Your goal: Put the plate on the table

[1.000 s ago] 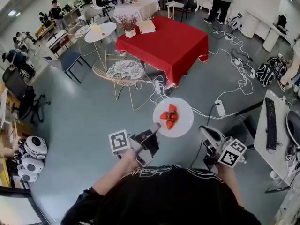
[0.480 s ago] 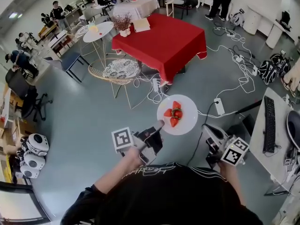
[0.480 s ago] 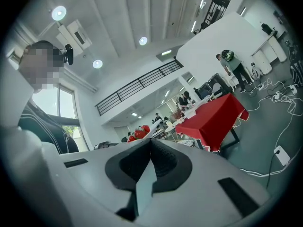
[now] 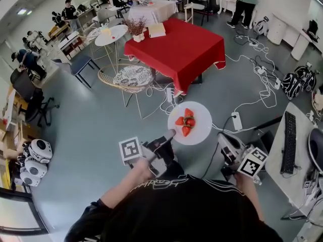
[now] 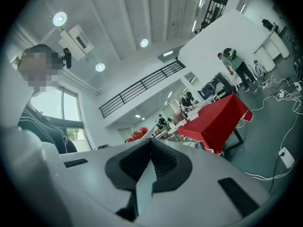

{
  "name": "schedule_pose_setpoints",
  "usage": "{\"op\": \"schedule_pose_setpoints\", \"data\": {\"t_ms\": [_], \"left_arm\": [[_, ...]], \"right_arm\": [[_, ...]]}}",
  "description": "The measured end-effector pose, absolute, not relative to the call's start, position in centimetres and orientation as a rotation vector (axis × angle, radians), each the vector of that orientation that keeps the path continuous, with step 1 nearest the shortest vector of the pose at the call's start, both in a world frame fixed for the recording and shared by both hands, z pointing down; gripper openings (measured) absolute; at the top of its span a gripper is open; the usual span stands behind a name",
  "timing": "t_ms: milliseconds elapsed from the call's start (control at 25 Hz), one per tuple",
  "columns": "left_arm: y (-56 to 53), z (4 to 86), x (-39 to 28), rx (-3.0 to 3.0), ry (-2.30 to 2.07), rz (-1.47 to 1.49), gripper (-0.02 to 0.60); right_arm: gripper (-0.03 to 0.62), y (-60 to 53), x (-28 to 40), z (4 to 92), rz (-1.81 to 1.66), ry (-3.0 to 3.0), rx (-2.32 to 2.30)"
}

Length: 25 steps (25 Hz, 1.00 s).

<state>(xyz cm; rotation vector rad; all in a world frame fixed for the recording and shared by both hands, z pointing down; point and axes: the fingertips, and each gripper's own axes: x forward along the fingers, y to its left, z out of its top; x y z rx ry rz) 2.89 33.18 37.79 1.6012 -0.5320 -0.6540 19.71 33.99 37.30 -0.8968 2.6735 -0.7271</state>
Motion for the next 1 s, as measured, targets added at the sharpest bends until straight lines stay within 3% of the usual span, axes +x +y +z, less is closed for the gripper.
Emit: {"op": "schedule_pose_setpoints", "data": {"t_ms": [520,1000], "left_arm": [[23.1,40.4,2.2,1.561,-0.517,-0.654,0.017],[1.3,43.4,-3.8,1.508,-0.567,-0.636,0.017]], "right_arm": [[0.008,25.0,20.0,39.9,-0.768,2.625,-0.955],[0.008,2.4,14.5,41.4,-0.831,2.622,-1.007]]}}
